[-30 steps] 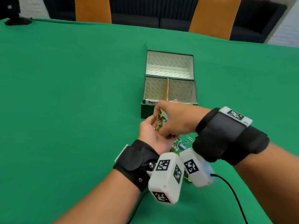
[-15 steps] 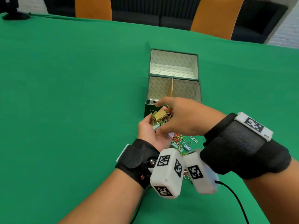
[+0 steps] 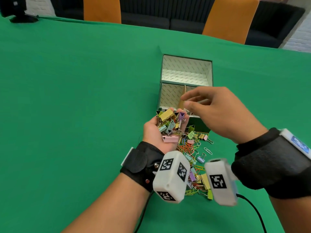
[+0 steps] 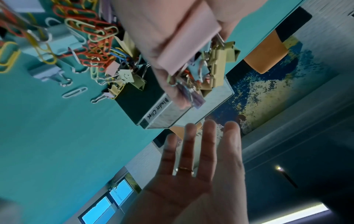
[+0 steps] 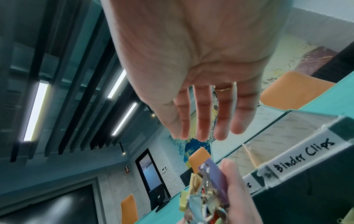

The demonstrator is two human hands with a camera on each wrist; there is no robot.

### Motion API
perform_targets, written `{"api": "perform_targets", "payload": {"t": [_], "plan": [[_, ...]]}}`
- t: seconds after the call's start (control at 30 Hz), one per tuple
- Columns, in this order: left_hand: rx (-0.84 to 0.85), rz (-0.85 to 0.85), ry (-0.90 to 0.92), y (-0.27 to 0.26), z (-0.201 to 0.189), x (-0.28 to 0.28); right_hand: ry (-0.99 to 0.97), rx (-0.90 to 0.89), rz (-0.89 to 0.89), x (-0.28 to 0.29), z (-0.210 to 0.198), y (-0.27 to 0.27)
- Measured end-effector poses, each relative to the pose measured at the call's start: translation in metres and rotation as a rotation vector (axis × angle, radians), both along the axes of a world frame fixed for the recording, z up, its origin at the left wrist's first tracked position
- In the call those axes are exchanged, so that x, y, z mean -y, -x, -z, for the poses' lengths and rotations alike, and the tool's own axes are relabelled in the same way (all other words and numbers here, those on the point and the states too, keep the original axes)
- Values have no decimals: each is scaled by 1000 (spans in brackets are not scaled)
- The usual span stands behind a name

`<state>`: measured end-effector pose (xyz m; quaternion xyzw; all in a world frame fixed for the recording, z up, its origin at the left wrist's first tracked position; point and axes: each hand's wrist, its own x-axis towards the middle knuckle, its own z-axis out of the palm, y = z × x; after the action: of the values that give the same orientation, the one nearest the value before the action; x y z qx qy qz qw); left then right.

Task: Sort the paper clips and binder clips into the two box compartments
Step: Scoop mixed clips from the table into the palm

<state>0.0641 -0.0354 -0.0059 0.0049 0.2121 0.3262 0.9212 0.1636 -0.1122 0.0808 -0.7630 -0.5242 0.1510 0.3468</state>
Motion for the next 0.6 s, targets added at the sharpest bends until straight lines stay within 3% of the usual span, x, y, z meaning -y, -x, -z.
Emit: {"api": "perform_targets", "payload": {"t": [0.43,0.6], "plan": [[16,63,-92,-6,14,-10,-45,61,-10,0,20,-8],[27,73,-75,-3,17,-12,124,162,-146,-1,17,-9]]}}
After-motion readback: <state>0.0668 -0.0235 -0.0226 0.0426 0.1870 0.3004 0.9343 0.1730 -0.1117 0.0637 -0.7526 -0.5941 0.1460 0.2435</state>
